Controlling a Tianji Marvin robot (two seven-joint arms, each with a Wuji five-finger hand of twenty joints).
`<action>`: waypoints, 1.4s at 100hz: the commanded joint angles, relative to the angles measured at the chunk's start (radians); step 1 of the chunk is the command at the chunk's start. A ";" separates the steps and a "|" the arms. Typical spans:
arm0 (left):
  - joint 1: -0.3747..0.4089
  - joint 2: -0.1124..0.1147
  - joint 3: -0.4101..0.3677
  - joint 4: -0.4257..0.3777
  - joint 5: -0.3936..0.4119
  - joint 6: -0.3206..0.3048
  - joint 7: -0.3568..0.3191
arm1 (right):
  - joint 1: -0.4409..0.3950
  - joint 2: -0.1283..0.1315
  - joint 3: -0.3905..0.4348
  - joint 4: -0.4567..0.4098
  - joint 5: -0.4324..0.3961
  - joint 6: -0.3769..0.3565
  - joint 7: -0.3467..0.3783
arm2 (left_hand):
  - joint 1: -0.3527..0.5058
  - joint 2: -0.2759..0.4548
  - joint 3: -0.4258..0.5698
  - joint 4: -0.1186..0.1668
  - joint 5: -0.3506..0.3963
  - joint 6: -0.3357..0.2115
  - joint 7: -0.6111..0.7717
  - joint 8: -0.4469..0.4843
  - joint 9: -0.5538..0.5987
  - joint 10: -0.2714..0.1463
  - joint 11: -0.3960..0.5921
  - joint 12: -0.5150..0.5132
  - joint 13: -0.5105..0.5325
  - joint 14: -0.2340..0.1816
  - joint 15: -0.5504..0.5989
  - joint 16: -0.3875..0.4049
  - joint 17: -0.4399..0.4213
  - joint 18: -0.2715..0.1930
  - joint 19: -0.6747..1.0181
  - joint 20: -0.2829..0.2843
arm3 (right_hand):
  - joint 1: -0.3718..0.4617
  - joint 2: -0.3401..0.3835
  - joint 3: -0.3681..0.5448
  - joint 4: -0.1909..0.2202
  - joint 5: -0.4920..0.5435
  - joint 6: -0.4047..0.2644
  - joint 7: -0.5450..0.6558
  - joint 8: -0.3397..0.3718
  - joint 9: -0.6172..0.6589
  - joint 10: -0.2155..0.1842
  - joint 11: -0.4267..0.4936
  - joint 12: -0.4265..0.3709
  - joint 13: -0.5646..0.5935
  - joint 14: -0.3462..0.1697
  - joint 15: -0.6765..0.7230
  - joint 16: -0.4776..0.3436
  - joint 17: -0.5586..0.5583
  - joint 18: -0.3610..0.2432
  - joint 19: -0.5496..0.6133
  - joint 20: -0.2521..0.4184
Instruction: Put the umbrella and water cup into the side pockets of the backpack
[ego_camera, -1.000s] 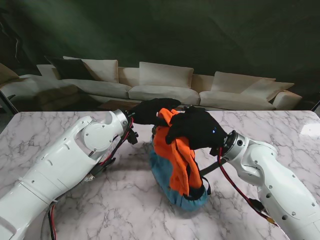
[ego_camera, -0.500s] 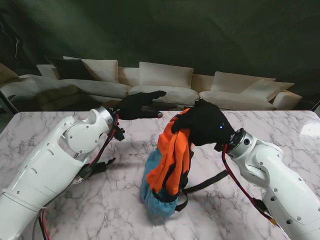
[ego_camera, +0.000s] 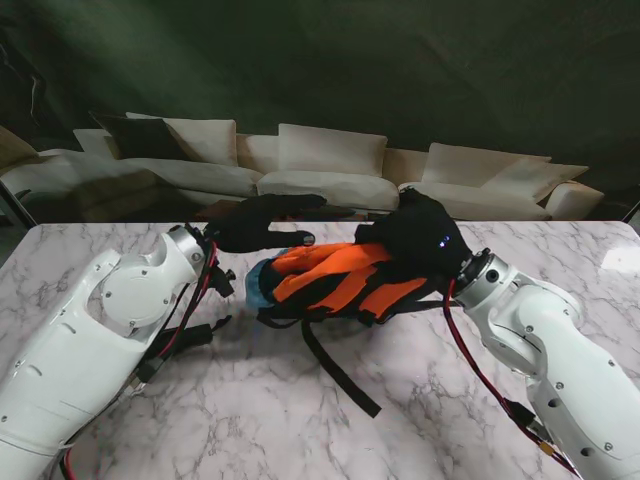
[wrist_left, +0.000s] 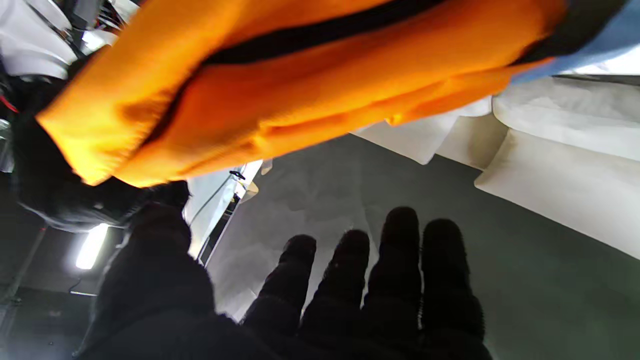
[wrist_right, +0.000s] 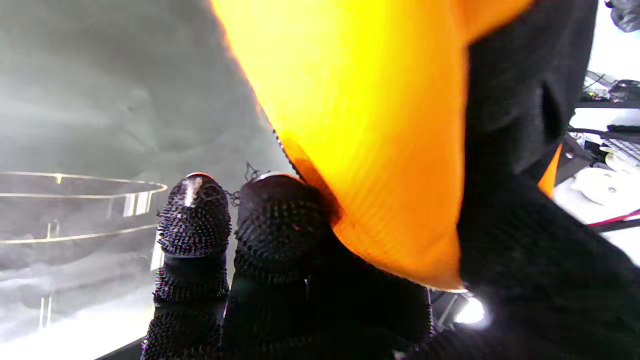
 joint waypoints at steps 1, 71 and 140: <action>0.006 0.012 -0.002 -0.003 0.002 -0.020 -0.029 | 0.015 -0.001 -0.004 0.000 0.001 0.009 0.014 | -0.074 -0.026 -0.024 -0.026 -0.087 0.007 -0.041 -0.024 -0.126 0.016 -0.053 -0.038 -0.073 0.008 -0.052 -0.032 -0.040 0.008 -0.070 -0.036 | 0.037 0.072 0.035 -0.023 0.040 -0.057 0.031 0.015 0.139 0.057 0.226 0.075 0.036 0.006 0.016 0.008 0.005 0.036 0.029 -0.001; -0.077 0.021 0.124 0.062 0.010 -0.075 -0.073 | 0.071 -0.006 -0.063 0.044 0.043 0.063 0.099 | -0.175 -0.308 -0.009 -0.027 -0.278 0.107 -0.119 -0.245 -0.407 0.065 -0.089 -0.160 -0.221 0.011 -0.098 -0.134 -0.059 -0.036 -0.246 -0.090 | 0.044 0.083 0.026 -0.028 0.038 -0.051 0.017 0.029 0.125 0.053 0.209 0.073 0.025 0.015 0.006 -0.006 -0.006 0.041 0.026 -0.008; -0.115 -0.043 0.230 0.129 0.064 0.101 0.122 | -0.064 -0.022 0.016 -0.049 0.170 0.009 0.179 | 0.546 -0.146 0.127 0.012 0.357 -0.082 0.546 0.194 0.540 -0.067 0.305 0.052 0.585 -0.154 0.271 0.000 0.540 -0.079 0.421 -0.074 | -0.308 0.257 -0.264 0.138 -0.389 0.124 -0.502 0.241 -0.668 0.153 -0.383 -0.289 -0.561 0.112 -0.824 -0.289 -0.321 0.080 -0.279 -0.067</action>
